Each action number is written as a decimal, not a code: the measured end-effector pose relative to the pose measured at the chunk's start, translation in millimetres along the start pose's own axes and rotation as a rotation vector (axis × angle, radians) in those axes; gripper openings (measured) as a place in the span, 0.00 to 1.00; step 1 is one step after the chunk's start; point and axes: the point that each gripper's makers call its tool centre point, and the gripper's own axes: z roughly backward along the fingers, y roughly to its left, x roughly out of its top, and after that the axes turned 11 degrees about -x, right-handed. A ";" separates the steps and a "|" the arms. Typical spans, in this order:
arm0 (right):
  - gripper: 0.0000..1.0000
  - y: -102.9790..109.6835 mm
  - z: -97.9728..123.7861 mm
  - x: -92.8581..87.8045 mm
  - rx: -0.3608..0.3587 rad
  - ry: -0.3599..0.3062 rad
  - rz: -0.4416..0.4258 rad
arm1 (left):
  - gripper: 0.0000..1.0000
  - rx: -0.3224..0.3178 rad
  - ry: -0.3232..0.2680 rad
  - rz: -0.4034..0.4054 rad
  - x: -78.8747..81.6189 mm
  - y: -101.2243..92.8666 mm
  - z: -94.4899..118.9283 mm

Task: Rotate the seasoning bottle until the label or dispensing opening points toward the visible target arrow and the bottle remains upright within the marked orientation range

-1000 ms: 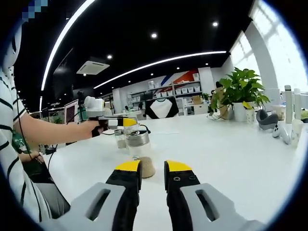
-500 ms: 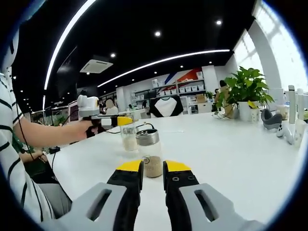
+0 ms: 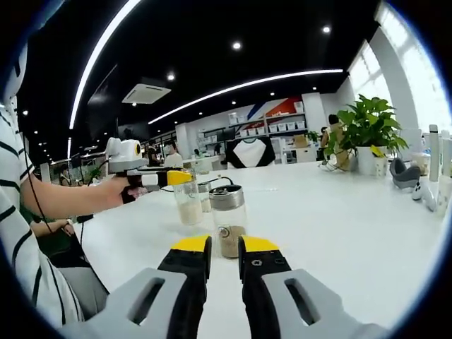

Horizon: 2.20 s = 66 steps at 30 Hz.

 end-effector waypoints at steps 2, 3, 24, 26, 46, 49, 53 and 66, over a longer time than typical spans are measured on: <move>0.13 0.9 -0.4 -0.2 0.002 0.000 0.001 | 0.41 -0.005 -0.005 0.001 0.4 -3.2 -0.2; 0.13 1.5 -0.6 -0.2 0.004 0.000 0.001 | 0.41 -0.008 -0.007 0.002 0.5 -6.1 -0.6; 0.11 2.0 1.4 -3.7 0.005 0.006 0.000 | 0.41 -0.028 0.021 0.015 -24.2 -35.0 -8.3; 0.11 1.5 1.8 -4.1 0.003 0.006 -0.002 | 0.41 -0.024 0.018 0.016 -24.3 -34.9 -8.6; 0.11 2.7 2.6 -7.0 0.004 0.013 0.006 | 0.41 -0.039 -0.006 0.003 -32.2 -43.9 -14.2; 0.11 3.1 0.6 -7.3 0.007 0.014 0.008 | 0.41 -0.058 -0.027 0.009 -32.5 -43.4 -14.4; 0.11 5.2 -3.1 -7.1 0.010 0.013 0.008 | 0.41 -0.084 -0.039 0.007 -31.6 -43.5 -14.2; 0.07 21.5 -12.0 -5.8 0.064 0.025 0.007 | 0.41 -0.269 -0.050 0.014 -32.6 -47.5 -12.2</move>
